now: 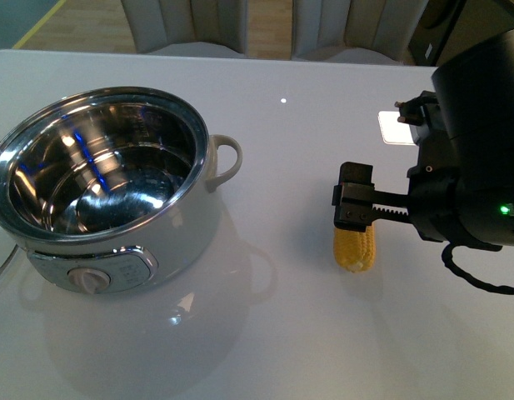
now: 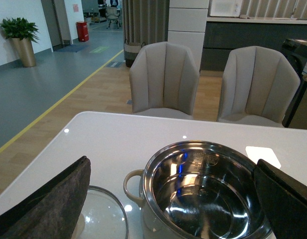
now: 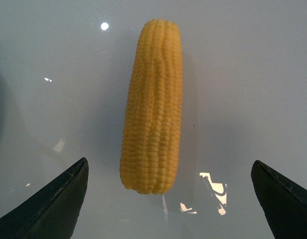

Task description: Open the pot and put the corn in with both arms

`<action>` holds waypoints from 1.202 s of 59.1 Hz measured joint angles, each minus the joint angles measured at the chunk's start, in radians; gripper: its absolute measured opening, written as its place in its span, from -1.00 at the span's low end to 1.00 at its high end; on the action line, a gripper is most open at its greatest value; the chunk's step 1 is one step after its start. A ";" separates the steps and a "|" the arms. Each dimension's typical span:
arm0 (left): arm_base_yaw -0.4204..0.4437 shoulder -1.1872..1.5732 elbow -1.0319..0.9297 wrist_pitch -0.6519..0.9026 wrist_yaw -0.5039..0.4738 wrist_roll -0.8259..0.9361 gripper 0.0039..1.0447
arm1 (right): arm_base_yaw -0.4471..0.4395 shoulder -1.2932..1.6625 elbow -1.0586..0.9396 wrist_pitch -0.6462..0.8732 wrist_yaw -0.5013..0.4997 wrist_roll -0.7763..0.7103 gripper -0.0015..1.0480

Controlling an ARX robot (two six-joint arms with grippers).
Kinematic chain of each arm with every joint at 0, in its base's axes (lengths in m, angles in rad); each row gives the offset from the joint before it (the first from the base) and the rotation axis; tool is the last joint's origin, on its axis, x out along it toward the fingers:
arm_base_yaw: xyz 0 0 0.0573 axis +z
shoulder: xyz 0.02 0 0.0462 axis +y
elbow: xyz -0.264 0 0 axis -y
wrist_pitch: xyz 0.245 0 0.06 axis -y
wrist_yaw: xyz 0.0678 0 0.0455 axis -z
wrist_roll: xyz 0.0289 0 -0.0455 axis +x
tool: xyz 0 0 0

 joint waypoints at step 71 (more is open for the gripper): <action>0.000 0.000 0.000 0.000 0.000 0.000 0.88 | -0.005 0.356 0.231 0.039 -0.006 0.013 0.83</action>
